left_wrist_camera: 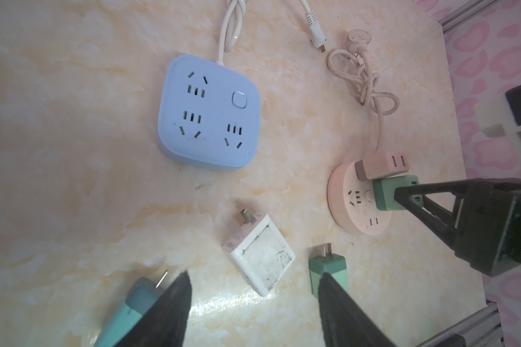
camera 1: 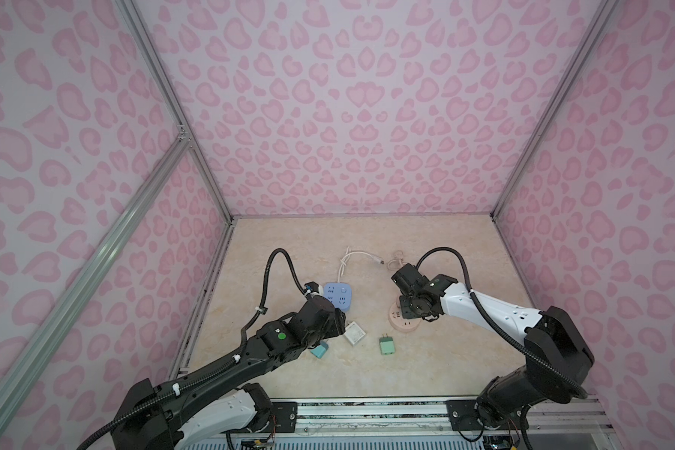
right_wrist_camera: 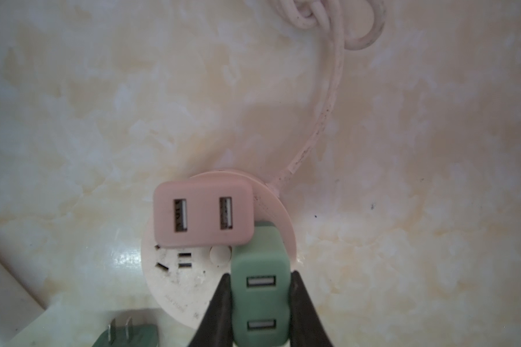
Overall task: Insert plugs into power strip
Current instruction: Insert the plug into the socket, then pick up the plug from the bottom-center of the table.
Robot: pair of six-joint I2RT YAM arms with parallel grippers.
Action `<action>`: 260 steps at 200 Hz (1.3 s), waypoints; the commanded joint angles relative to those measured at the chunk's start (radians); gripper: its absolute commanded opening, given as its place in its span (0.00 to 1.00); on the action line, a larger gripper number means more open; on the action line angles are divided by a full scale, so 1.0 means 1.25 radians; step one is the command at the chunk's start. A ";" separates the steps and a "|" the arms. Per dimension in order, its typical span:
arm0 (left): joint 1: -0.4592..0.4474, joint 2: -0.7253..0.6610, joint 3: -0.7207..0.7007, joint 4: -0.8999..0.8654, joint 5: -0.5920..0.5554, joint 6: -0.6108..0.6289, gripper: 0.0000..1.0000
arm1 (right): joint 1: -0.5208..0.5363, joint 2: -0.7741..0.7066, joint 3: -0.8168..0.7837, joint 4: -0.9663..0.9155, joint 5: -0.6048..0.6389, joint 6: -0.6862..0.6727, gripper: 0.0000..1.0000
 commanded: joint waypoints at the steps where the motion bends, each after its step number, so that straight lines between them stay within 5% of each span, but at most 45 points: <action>1: 0.001 0.006 0.012 -0.007 -0.015 0.004 0.69 | 0.005 -0.010 -0.016 -0.037 -0.002 0.013 0.00; 46: 0.001 0.008 0.016 -0.017 -0.024 0.010 0.69 | 0.004 -0.001 -0.031 -0.027 -0.004 0.016 0.00; 83: 0.001 -0.001 0.013 -0.024 -0.034 0.012 0.68 | 0.002 -0.013 -0.026 -0.025 -0.011 0.020 0.24; 134: 0.001 -0.027 0.010 -0.037 -0.061 0.018 0.68 | 0.020 -0.089 0.001 -0.078 0.014 0.019 0.43; 191: 0.001 -0.049 -0.003 -0.031 -0.108 0.003 0.69 | 0.153 -0.176 -0.010 -0.075 0.041 0.042 0.45; 260: 0.002 -0.089 -0.010 -0.024 -0.040 0.018 0.72 | 0.335 -0.151 -0.088 0.033 0.084 0.201 0.42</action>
